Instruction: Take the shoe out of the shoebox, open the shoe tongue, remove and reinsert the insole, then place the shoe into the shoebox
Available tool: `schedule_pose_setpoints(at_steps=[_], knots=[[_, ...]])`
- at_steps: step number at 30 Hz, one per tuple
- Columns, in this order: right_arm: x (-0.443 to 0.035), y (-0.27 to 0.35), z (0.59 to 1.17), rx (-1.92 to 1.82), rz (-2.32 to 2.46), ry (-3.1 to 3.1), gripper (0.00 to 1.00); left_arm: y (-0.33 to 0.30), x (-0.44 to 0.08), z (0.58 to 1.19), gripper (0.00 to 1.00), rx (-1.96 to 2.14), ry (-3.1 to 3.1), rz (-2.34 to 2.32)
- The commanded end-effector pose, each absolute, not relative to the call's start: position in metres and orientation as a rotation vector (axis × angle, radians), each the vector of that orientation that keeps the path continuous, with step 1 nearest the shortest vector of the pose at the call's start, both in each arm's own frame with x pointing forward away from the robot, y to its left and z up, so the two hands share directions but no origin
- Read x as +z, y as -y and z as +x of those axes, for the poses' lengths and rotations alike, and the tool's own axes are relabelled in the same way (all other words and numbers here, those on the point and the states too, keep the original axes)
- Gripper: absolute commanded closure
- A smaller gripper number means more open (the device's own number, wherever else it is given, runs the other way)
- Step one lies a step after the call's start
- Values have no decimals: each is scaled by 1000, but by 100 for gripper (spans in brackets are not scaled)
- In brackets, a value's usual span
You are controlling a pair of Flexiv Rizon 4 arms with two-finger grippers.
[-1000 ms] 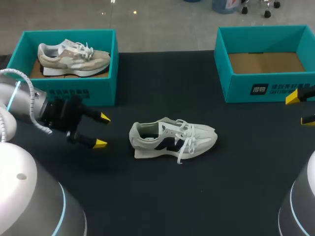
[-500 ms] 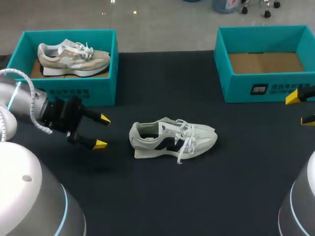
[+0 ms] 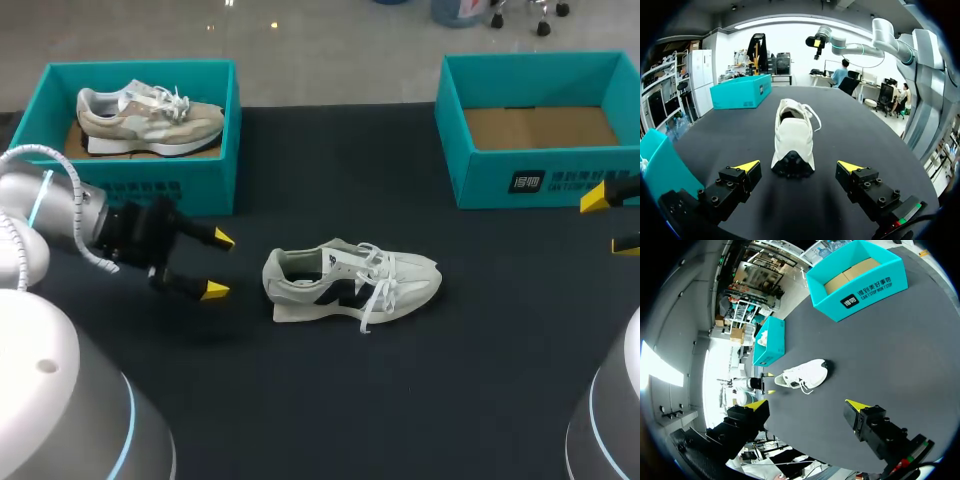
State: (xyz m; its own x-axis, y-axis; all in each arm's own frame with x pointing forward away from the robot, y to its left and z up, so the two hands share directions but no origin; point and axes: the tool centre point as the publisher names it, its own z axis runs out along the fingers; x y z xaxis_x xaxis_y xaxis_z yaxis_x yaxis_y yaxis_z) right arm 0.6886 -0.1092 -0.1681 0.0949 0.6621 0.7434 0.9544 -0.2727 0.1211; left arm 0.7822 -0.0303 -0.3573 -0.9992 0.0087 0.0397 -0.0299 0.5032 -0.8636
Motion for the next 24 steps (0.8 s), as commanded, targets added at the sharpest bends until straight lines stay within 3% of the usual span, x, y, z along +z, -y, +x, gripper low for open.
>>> schedule_pose_setpoints(at_steps=[1, 24], knots=[[-168, 109, 687, -1006, -1990, 1585, 0, 40, -376, 792, 0, 1566, 2664, -1], [-168, 109, 687, -1006, -1990, 1585, 0, 80, -414, 801, 0, 1695, 2575, 105]])
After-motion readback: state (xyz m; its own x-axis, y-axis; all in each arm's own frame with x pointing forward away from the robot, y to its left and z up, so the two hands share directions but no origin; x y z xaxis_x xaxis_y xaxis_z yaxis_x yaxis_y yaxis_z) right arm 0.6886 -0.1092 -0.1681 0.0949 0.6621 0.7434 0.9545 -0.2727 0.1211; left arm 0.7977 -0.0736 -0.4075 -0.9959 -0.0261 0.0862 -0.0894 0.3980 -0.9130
